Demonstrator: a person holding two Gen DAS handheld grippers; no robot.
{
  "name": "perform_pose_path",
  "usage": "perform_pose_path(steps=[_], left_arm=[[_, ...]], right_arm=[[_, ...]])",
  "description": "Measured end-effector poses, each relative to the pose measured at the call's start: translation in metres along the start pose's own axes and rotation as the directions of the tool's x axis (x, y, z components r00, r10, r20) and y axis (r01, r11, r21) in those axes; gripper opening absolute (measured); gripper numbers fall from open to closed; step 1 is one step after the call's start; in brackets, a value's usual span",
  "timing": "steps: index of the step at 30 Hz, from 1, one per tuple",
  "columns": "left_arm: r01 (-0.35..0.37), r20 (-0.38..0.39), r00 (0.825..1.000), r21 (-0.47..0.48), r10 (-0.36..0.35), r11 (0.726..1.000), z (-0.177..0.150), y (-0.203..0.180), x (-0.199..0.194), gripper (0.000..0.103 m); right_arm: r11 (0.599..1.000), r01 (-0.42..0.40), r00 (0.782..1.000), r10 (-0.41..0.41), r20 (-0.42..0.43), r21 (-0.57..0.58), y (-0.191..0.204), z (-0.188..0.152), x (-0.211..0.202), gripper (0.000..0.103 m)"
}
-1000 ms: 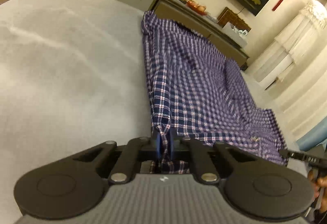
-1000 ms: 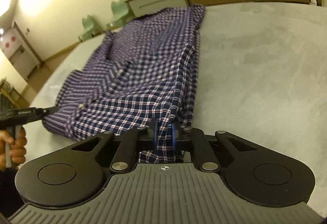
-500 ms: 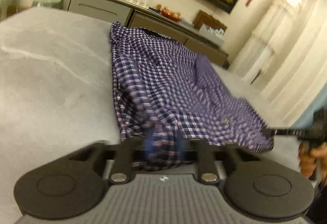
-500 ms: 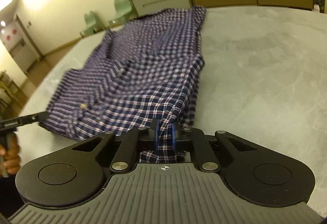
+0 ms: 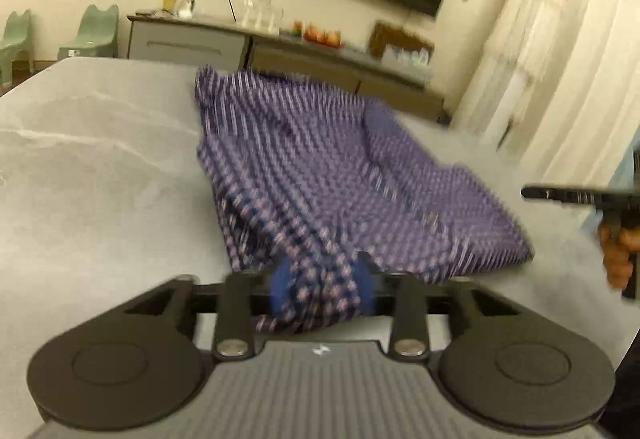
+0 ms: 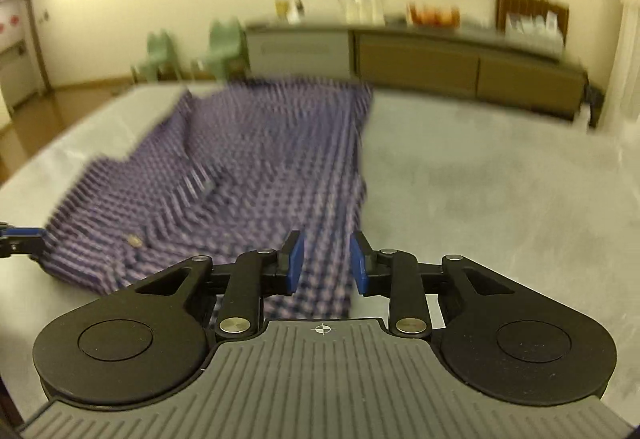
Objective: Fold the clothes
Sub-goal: 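Open the right gripper and withdraw it while the left gripper holds the hem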
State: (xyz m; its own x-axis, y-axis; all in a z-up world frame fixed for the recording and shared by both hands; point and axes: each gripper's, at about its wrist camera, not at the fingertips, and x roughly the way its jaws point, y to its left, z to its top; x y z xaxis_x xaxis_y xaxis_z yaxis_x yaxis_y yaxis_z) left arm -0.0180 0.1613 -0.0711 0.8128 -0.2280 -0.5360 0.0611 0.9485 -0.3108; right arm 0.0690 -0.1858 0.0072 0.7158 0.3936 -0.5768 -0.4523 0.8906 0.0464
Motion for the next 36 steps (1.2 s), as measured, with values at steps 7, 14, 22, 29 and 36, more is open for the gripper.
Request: perform_pose_path(steps=[7,14,22,29,36], left_arm=[[-0.044,-0.15,0.988,-0.07,0.033,0.997,0.013,0.02,0.042,0.037],[-0.037,-0.101,0.994,0.021,0.039,0.999,0.066,0.021,0.044,0.043],[-0.084,-0.225,0.971,-0.013,0.079,0.996,0.08,0.047,0.112,0.042],[0.012,-0.194,0.981,0.007,-0.011,1.0,0.082,0.048,0.117,0.009],[0.096,-0.176,0.981,0.041,-0.087,0.995,0.089,0.062,0.12,0.007]], right_arm=[[0.988,-0.076,0.981,0.051,-0.185,-0.133,0.023,-0.032,0.05,0.03],[0.985,-0.109,0.984,0.089,-0.155,-0.132,0.022,-0.005,0.021,0.039],[0.993,-0.02,0.981,-0.003,-0.195,-0.112,0.007,0.003,0.072,0.051],[1.0,-0.018,0.985,0.018,-0.172,0.004,-0.014,0.034,0.099,0.033],[0.99,-0.127,0.985,0.118,-0.123,-0.061,-0.007,0.047,0.099,0.002]])
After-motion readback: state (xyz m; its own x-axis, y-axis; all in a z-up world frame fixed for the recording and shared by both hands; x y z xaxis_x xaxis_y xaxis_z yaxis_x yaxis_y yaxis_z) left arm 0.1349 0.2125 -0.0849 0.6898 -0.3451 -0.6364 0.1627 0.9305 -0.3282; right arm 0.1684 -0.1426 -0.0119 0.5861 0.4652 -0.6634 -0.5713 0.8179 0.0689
